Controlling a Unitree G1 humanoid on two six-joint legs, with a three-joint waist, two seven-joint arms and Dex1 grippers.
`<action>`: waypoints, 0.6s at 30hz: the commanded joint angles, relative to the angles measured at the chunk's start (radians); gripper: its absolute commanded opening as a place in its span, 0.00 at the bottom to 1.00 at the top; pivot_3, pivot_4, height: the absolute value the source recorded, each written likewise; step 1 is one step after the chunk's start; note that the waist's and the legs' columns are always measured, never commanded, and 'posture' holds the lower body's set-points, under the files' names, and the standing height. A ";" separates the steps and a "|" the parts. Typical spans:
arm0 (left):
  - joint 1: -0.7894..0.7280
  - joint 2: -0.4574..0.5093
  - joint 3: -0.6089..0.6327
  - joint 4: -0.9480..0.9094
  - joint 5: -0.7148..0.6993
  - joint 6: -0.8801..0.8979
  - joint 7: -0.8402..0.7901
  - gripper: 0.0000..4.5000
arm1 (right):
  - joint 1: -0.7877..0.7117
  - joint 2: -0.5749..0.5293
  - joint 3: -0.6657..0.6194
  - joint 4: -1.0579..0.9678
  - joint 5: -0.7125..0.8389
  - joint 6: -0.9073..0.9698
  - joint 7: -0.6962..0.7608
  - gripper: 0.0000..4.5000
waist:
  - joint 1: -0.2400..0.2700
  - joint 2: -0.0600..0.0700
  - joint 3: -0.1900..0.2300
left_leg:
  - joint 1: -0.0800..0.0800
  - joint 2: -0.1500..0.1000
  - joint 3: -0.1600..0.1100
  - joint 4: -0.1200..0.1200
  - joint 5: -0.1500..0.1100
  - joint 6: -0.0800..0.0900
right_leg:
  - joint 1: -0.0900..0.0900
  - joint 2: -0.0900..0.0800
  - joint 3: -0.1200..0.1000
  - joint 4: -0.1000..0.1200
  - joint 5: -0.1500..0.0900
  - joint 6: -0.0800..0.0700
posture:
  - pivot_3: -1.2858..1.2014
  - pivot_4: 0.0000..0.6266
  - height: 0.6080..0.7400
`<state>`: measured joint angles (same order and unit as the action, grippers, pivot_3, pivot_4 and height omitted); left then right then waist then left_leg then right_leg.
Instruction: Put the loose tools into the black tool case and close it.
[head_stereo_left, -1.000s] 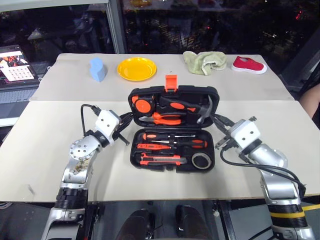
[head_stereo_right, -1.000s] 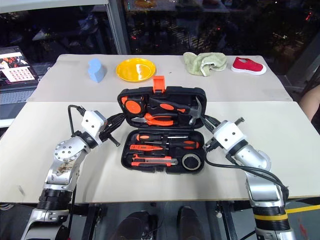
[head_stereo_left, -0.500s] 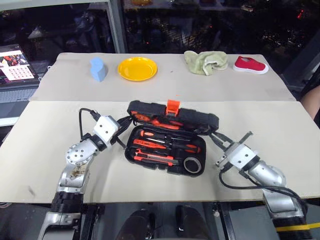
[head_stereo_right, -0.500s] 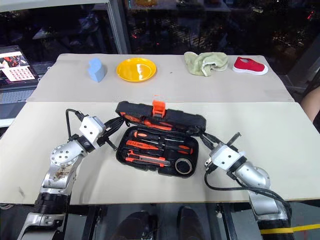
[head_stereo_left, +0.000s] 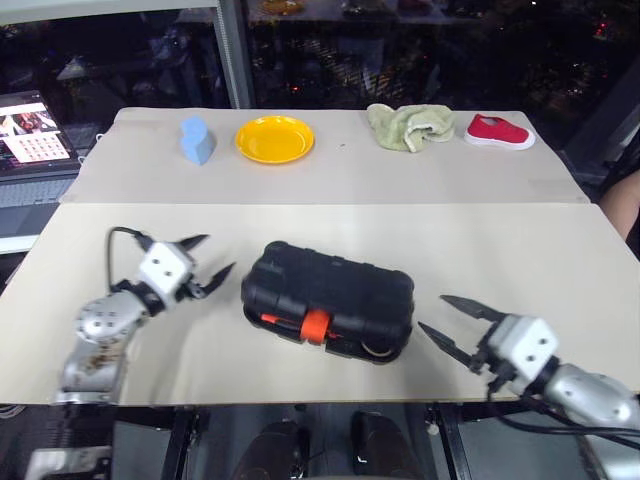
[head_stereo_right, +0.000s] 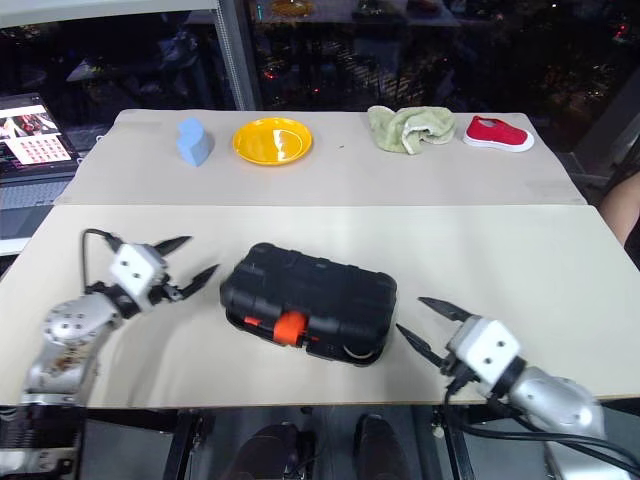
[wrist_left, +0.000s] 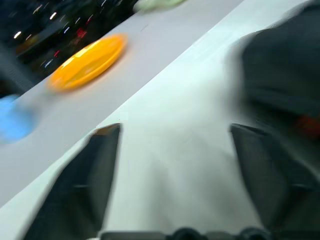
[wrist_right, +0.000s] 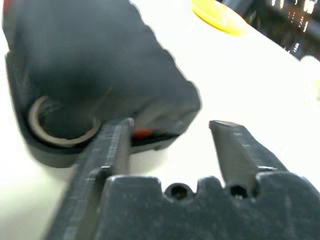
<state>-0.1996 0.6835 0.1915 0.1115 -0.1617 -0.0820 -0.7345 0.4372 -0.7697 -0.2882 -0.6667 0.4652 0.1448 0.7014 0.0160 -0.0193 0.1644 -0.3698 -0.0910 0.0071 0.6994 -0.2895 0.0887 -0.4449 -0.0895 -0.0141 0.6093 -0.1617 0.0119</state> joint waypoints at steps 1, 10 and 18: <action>-0.122 0.028 -0.028 0.120 -0.009 0.010 -0.070 1.00 | 0.140 -0.081 -0.103 -0.174 0.309 0.201 0.101 0.99 | 0.008 0.000 0.000 | 0.002 0.001 -0.002 0.000 0.000 0.000 | 0.006 0.000 -0.001 -0.002 -0.001 0.001 | 0.52 0.24 1.00; -0.519 -0.074 -0.267 0.506 0.092 -0.073 -0.307 0.94 | 0.145 -0.125 0.089 -0.173 0.226 0.340 0.087 0.56 | 0.025 -0.007 -0.001 | 0.001 0.000 -0.002 0.005 -0.001 0.001 | 0.007 -0.002 -0.002 -0.005 0.000 0.003 | 0.52 0.24 1.00; -0.824 -0.208 -0.389 0.898 0.214 -0.246 -0.399 0.32 | -0.093 -0.072 0.308 -0.054 0.078 0.371 0.048 0.00 | 0.024 -0.010 0.000 | -0.006 -0.001 -0.001 0.006 0.001 -0.002 | 0.004 -0.002 -0.003 -0.007 0.000 0.003 | 0.52 0.24 1.00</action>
<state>-0.9943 0.4750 -0.1864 0.9620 0.0285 -0.2773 -1.1236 0.3583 -0.8473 -0.0011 -0.7235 0.5669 0.5096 0.7546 0.0395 -0.0289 0.1645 -0.3757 -0.0917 0.0058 0.7052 -0.2885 0.0875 -0.4408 -0.0915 -0.0169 0.6022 -0.1615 0.0150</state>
